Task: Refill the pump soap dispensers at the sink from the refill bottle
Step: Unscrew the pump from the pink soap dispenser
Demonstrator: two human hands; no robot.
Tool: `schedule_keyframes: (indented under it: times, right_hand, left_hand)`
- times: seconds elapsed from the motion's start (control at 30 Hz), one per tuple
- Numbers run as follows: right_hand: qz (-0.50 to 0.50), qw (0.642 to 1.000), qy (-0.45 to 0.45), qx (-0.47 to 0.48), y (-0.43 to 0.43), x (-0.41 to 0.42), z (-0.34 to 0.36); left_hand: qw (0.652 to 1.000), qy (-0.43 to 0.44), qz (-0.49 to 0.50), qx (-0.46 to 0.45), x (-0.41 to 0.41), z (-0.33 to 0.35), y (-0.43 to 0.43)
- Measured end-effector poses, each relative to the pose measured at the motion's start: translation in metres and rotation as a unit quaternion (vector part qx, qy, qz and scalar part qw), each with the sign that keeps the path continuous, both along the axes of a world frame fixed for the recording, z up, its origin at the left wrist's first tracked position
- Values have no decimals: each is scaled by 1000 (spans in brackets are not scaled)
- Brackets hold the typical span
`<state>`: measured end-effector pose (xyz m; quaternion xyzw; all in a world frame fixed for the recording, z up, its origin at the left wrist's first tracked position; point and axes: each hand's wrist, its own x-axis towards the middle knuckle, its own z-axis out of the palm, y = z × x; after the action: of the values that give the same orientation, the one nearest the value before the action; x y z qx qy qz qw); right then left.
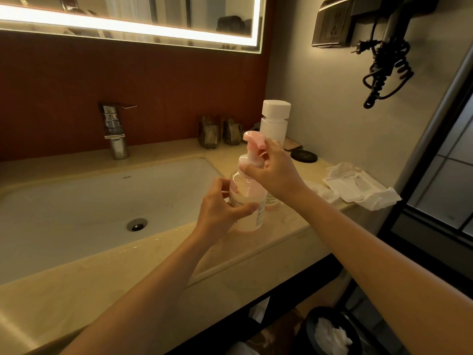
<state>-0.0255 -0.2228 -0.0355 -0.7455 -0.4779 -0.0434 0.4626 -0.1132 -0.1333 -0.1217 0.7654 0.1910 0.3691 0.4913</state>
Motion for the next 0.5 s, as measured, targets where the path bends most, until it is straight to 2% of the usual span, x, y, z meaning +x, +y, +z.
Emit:
schedule_keyframes:
  times: [0.1,0.23,0.3,0.4,0.5]
  right_hand:
    - [57,995,84,-2,-2,-2,0]
    - [-19,999,-25,20,1,-1,-2]
    - [-36,998,-49,27,1,-1,-3]
    - [-29,999,-34,23,2,-1,-3]
    - [11,1000,20,15,1,-4,-3]
  left_hand:
    - [1000,-5,0,-1,-1,0,-1]
    - [1000,-3,-1,3,-1,-1,0]
    - [1000,-3,-2,-1,0,0,0]
    - [1000,-1,-2,1,0,-1,1]
    - [1000,-1,2,8,1,-1,1]
